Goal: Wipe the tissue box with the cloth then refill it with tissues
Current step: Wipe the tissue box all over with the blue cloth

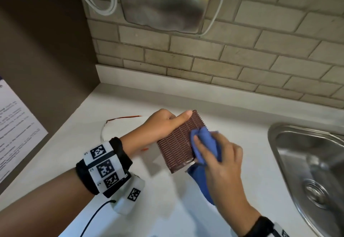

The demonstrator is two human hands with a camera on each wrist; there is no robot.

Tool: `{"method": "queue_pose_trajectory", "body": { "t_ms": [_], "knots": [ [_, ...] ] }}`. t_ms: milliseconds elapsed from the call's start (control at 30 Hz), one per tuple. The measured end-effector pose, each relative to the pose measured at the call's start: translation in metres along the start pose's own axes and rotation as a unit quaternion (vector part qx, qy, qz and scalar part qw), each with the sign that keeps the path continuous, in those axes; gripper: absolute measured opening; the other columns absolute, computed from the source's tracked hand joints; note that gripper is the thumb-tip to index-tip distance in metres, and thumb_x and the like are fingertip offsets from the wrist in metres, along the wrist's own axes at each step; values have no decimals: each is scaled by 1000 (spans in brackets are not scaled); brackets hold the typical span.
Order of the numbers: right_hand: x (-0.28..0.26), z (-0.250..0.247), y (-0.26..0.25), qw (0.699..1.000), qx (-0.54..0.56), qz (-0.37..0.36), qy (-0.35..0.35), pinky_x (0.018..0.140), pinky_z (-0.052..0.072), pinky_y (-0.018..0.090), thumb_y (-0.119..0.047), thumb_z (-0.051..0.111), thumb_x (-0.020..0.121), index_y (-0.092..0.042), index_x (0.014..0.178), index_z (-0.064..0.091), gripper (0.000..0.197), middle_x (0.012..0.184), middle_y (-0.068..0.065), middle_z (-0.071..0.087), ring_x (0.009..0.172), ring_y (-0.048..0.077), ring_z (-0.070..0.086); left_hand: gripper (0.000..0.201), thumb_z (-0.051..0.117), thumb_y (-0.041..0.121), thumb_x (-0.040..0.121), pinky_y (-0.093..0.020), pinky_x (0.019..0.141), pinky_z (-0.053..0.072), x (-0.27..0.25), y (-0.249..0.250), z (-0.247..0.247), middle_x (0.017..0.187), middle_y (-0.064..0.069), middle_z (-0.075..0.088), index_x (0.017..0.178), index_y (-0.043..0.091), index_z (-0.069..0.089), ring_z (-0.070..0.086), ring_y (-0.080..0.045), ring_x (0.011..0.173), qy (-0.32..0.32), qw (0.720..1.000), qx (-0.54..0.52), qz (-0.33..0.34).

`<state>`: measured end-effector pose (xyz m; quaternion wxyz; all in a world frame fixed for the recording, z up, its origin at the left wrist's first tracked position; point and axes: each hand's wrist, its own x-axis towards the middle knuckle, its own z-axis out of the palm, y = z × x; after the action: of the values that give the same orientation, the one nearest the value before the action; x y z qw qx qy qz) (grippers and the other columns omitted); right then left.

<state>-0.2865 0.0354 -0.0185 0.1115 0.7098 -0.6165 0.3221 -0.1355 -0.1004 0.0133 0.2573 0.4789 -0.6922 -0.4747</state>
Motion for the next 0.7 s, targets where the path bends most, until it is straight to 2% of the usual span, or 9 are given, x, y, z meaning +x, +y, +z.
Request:
{"method": "queue_pose_trajectory", "body": {
  "t_ms": [100, 200, 267, 333, 367, 467, 533, 633, 700],
  "knots": [
    [-8, -1, -14, 992, 0, -102, -73, 89, 38, 36, -15, 80, 71, -34, 127, 49, 67, 129, 4, 43, 104, 28, 44, 67, 46, 83, 67, -32, 60, 29, 0, 2, 3, 61, -6, 40, 61, 16, 48, 36, -16, 56, -11, 1000, 19, 12],
    [7, -12, -1, 997, -2, -30, -72, 93, 43, 34, -48, 62, 86, -61, 107, 50, 27, 116, -8, 52, 108, 17, 49, 61, 50, 75, 75, -30, 57, 31, -2, 0, 0, 58, -10, 43, 62, 15, 50, 43, -17, 52, -13, 1000, -1, -3],
    [9, -14, -7, 993, 85, 47, -72, 90, 44, 34, -39, 66, 85, -51, 111, 56, 30, 118, -3, 50, 106, 22, 49, 65, 49, 81, 67, -30, 59, 35, 1, -3, 1, 61, -11, 50, 67, 16, 57, 49, -18, 55, -14, 1000, -18, -15],
    [-4, -4, -20, 992, 48, -39, -113, 83, 46, 36, -15, 75, 73, -34, 127, 55, 61, 126, 1, 45, 103, 26, 46, 72, 47, 88, 58, -32, 62, 33, 2, -4, 4, 67, -6, 49, 71, 18, 57, 43, -18, 59, -19, 999, -29, -13],
    [-10, -2, -17, 989, 30, -78, -123, 82, 48, 36, -11, 77, 72, -37, 130, 51, 69, 127, -2, 43, 103, 23, 46, 73, 47, 90, 57, -32, 63, 32, 1, -3, 5, 71, -5, 49, 72, 19, 57, 42, -18, 61, -26, 999, -36, -14],
    [9, -11, -8, 994, 84, 19, -73, 94, 46, 36, -43, 64, 87, -71, 110, 40, 44, 112, -22, 46, 109, 13, 46, 63, 51, 77, 72, -29, 60, 34, 0, -3, 2, 63, -9, 49, 70, 14, 56, 45, -17, 57, -24, 998, -56, -30],
    [12, -14, -8, 991, 111, 60, -37, 95, 41, 35, -43, 64, 86, -65, 116, 42, 43, 116, -17, 46, 111, 18, 44, 58, 53, 69, 79, -28, 58, 38, 0, -3, 2, 60, -10, 54, 67, 12, 58, 52, -17, 54, -20, 996, -71, -44],
    [-10, 3, -22, 990, 33, -90, -106, 85, 43, 37, -14, 74, 74, -35, 132, 44, 69, 127, 0, 42, 104, 25, 44, 71, 52, 84, 64, -32, 63, 36, 1, -4, 6, 68, -11, 53, 73, 14, 59, 49, -19, 60, -29, 997, -64, -32],
    [-10, 2, -22, 987, 81, -53, -131, 88, 43, 34, -24, 71, 81, -47, 123, 50, 53, 121, -7, 49, 104, 19, 48, 74, 48, 88, 61, -32, 63, 36, 0, -4, 6, 68, -9, 52, 72, 16, 59, 48, -18, 61, -31, 998, -58, -13]
  ]
}}
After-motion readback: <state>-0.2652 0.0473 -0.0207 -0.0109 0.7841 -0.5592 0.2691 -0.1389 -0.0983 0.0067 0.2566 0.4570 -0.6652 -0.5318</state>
